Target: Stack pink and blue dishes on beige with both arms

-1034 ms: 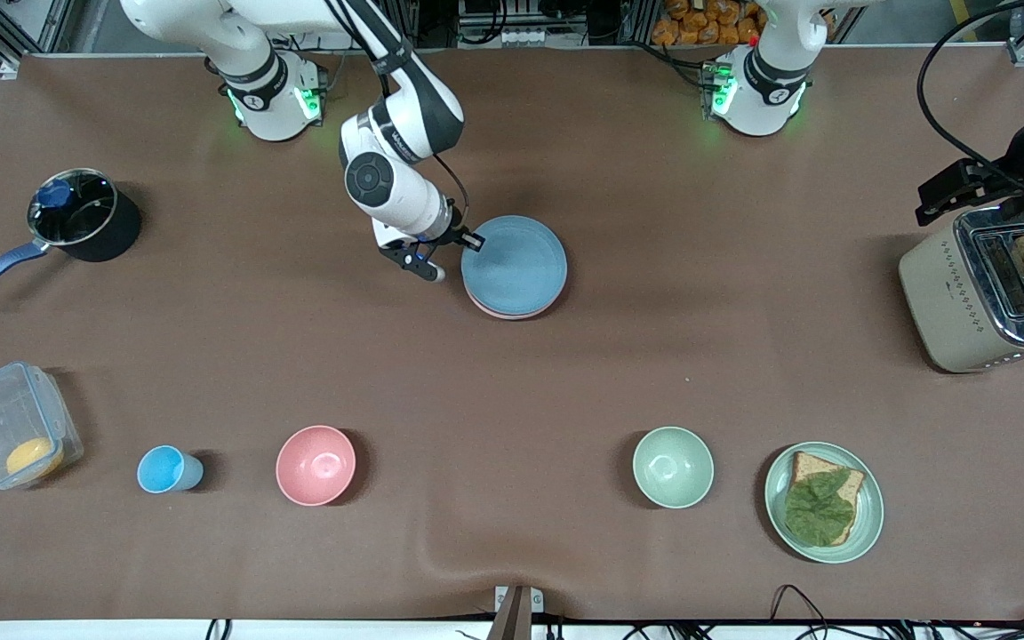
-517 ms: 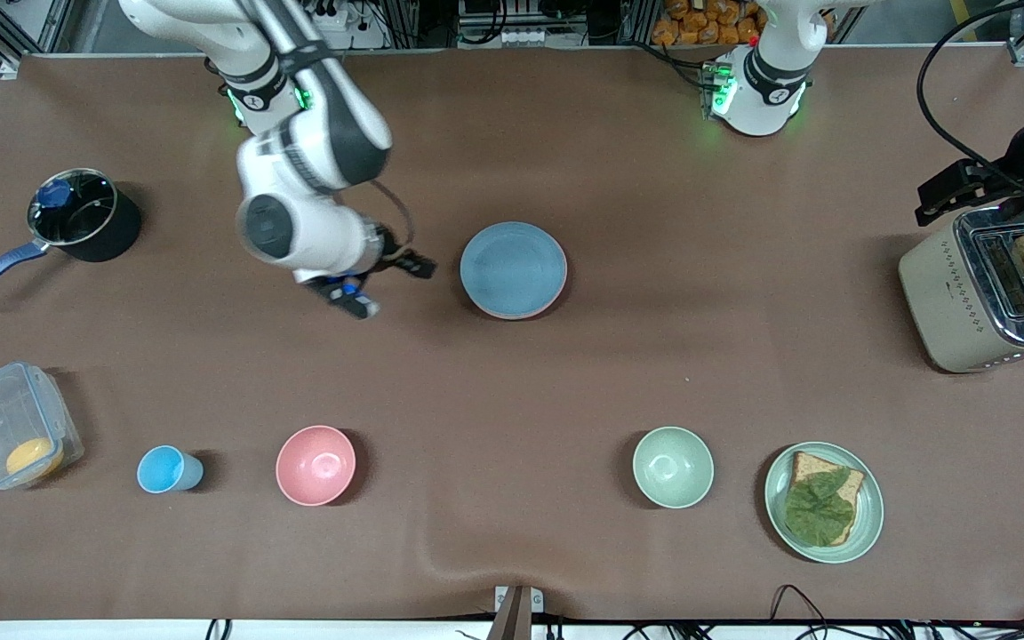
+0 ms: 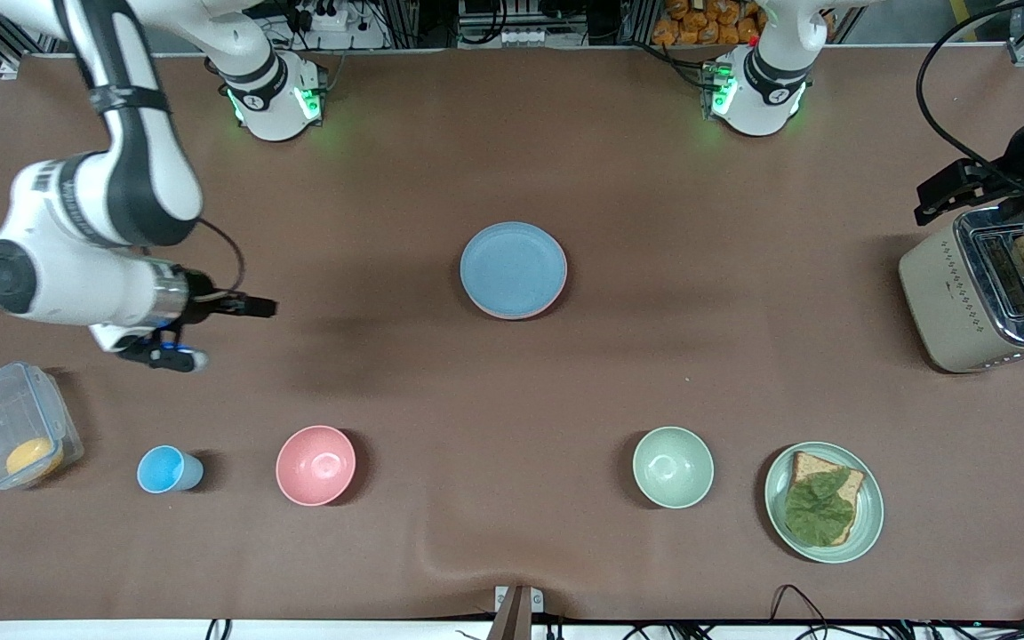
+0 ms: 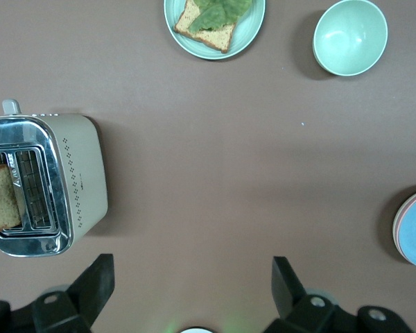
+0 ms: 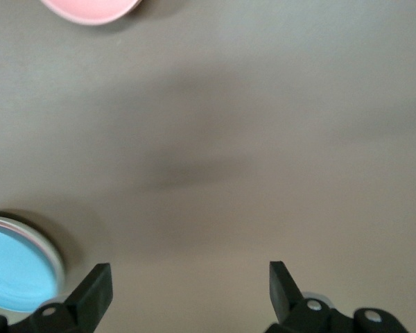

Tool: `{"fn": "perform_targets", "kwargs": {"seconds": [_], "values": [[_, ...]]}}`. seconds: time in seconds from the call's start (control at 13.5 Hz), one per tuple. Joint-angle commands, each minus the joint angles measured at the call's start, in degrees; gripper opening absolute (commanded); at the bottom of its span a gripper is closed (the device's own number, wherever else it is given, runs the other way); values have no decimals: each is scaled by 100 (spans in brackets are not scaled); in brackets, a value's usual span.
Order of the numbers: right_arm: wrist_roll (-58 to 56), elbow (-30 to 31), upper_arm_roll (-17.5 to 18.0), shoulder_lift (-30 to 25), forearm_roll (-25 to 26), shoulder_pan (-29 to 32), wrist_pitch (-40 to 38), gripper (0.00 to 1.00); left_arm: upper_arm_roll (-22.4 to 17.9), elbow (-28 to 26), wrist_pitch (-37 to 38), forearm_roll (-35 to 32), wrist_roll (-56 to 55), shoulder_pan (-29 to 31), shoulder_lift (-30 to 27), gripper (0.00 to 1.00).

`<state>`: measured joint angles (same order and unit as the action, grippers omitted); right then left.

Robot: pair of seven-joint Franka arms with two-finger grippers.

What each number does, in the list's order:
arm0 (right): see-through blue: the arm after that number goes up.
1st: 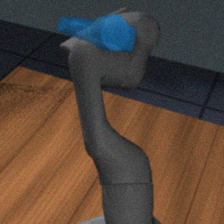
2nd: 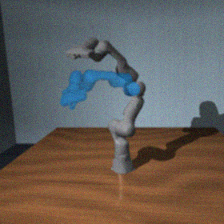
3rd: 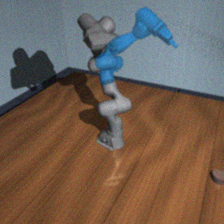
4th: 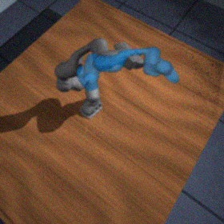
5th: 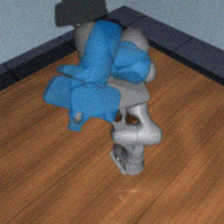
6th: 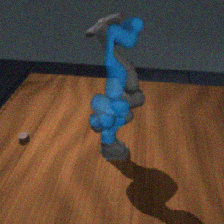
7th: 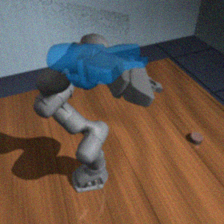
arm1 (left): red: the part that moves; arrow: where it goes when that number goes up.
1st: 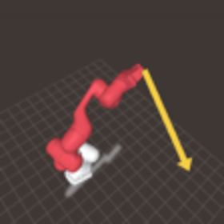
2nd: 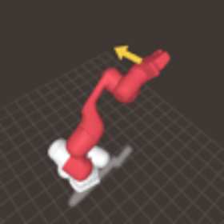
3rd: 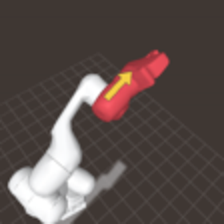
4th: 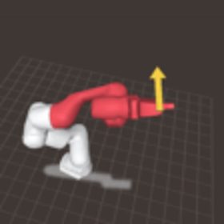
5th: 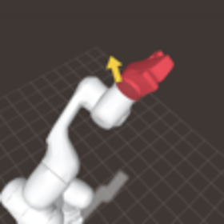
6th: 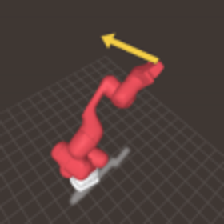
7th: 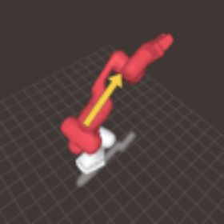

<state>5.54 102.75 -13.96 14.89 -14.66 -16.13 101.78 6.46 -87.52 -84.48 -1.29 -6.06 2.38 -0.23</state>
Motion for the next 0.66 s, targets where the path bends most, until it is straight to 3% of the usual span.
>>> {"fn": "perform_targets", "kwargs": {"seconds": [0.0, 0.22, 0.37, 0.59], "values": [[-912, -141, 34, -328, 409, 416, -193, 100, -14, 60, 168, -20, 105, -36, -29, 100], [-897, -500, 69, -803, 1209, 374, -692, 100, -5, 69, 186, 6, 105, -18, -47, 100], [-922, -869, 95, -926, 1255, 382, -1070, 100, -5, 60, 186, 24, 105, -9, -47, 100], [-967, -950, 322, -1172, 1359, 627, -1133, 100, -5, 33, 274, 33, 70, -1, -64, 100]]}}
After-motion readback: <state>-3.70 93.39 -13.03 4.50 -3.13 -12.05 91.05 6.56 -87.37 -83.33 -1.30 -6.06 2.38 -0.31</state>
